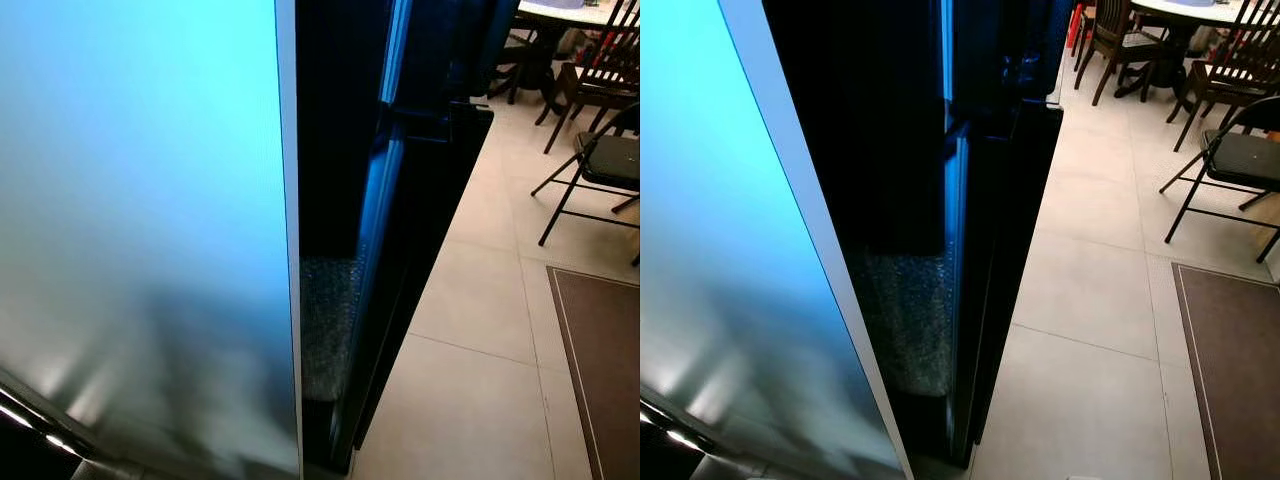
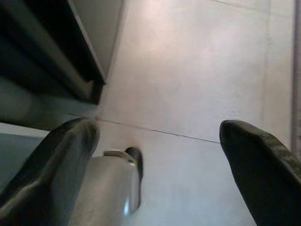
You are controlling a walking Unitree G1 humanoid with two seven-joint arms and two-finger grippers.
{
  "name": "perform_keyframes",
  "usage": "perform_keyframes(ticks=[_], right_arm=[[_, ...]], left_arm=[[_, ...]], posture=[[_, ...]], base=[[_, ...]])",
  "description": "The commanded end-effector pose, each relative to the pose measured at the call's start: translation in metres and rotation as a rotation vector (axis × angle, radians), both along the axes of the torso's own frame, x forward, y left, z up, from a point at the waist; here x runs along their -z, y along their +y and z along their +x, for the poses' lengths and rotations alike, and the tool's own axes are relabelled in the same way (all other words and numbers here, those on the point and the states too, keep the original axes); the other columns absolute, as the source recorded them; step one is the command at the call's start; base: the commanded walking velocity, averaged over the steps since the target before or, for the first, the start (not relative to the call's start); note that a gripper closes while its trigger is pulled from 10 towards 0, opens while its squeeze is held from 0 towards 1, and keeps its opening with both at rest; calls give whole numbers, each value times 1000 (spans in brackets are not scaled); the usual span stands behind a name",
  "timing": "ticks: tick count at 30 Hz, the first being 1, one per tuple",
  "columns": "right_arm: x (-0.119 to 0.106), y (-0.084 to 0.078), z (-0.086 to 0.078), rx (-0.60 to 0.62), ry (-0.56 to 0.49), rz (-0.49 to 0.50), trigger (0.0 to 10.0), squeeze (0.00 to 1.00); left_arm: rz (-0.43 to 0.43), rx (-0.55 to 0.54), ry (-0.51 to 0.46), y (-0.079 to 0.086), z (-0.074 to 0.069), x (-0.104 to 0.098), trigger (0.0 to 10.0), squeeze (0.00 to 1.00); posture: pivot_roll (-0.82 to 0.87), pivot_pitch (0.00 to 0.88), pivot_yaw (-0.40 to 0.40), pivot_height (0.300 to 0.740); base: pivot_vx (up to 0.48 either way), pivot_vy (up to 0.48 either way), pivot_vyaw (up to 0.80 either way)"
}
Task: Restocking fridge
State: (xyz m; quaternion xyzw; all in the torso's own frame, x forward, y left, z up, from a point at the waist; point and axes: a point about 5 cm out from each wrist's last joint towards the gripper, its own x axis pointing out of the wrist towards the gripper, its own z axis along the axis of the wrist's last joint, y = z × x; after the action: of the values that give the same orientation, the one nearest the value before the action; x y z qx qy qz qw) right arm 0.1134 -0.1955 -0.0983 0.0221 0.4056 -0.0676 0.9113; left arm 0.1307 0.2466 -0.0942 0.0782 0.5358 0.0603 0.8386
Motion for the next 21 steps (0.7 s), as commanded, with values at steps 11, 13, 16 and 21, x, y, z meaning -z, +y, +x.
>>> perform_keyframes(ticks=[11,13,16,21], right_arm=[[-78,-39,114,40,-515,-64,10000,0],[-87,-39,120,19,-573,-73,10000,0],[-95,-39,123,-13,-621,-78,10000,0],[-122,-14,124,-232,-763,32,10000,0]], left_arm=[[23,31,24,4,-5,1,10000,0],[25,29,23,4,-5,1,10000,0],[27,29,24,4,-5,1,10000,0],[26,25,26,3,-5,1,10000,0]], posture=[[-15,0,3,740],[-14,0,0,740],[-14,0,-5,740],[-14,0,-21,740]], base=[[0,0,0],[0,0,0],[0,0,0],[0,0,0]])
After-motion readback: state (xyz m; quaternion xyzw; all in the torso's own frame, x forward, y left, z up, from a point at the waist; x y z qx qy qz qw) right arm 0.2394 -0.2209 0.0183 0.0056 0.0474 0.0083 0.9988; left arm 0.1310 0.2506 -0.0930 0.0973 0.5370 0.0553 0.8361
